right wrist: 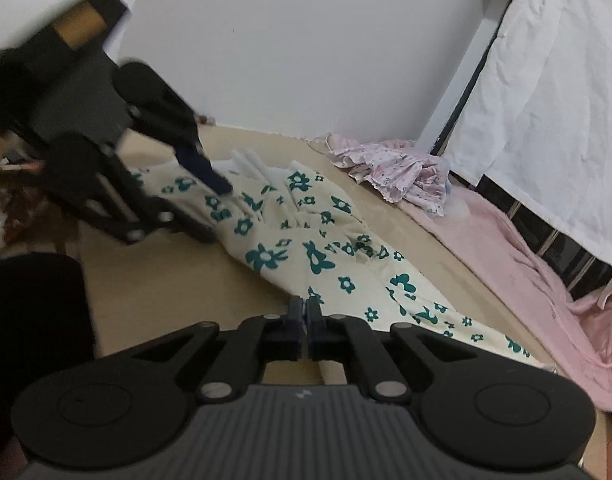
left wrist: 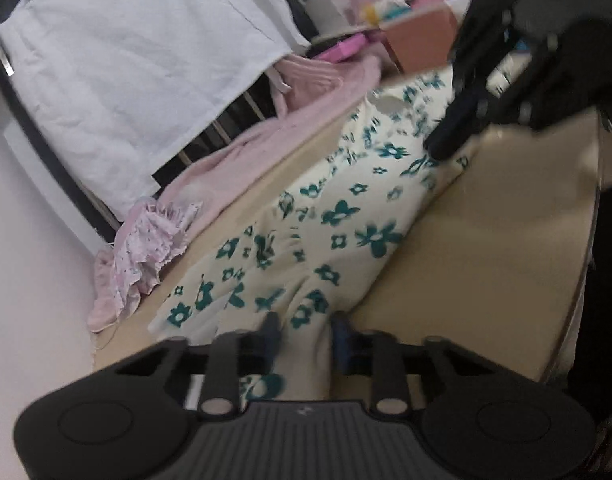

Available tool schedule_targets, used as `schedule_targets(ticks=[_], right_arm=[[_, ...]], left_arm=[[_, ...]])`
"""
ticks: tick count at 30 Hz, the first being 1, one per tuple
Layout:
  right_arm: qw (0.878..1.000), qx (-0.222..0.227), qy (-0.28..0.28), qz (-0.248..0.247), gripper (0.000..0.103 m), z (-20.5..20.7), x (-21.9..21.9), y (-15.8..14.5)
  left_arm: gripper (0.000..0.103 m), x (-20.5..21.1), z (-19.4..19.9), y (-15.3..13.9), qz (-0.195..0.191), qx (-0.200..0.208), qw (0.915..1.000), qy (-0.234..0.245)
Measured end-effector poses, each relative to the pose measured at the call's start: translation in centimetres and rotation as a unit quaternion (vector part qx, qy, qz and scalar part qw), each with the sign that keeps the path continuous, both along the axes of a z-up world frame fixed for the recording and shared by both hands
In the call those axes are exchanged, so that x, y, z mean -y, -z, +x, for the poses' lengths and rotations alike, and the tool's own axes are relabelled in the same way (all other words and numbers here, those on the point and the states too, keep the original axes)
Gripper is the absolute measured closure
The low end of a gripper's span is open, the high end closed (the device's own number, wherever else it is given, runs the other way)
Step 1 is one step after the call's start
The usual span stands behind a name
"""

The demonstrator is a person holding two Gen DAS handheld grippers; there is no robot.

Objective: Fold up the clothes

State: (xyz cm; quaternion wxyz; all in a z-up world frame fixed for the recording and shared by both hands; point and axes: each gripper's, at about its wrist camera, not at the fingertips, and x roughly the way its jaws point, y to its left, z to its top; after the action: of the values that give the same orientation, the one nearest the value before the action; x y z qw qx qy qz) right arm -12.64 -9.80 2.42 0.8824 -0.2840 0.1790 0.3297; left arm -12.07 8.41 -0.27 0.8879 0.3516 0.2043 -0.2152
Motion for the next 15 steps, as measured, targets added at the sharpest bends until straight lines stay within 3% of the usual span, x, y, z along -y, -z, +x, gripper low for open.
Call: schedule_targets(ticks=[1,3,6,7,10,13,15], right_arm=[[1.000,-0.002,0.000,0.005,0.103,-0.3,0.2,-0.3],[1.000,0.009,0.000,0.000,0.100,-0.8,0.3,-0.2],[0.997,0.050,0.006,-0.056,0.079,-1.0,-0.3,1.4],[0.997,0.050,0.007,-0.062,0.073,-0.6,-0.3,1.9],[0.997,0.037,0.022,-0.071,0.072,0.8,0.3,2.9],[0.998,0.016,0.046,-0.048,0.068,1.8,3.0,2.6],[0.997,-0.010,0.067,-0.027,0.053,2.4,5.7,2.2]], left_arm=[[0.094,-0.4,0.0,0.1,0.011,-0.002,0.9999,0.005],[0.097,-1.9,-0.3,0.3,0.033,-0.002,0.9993,0.017],[0.098,-4.0,0.0,0.7,0.055,-0.002,0.9984,0.006],[0.099,-4.5,0.1,0.8,0.056,0.000,0.9985,0.000],[0.099,-5.6,1.0,1.0,0.048,0.003,0.9986,-0.023],[0.099,-6.6,1.9,1.1,0.029,0.003,0.9988,-0.039],[0.099,-7.1,2.2,1.1,0.019,0.006,0.9986,-0.050]])
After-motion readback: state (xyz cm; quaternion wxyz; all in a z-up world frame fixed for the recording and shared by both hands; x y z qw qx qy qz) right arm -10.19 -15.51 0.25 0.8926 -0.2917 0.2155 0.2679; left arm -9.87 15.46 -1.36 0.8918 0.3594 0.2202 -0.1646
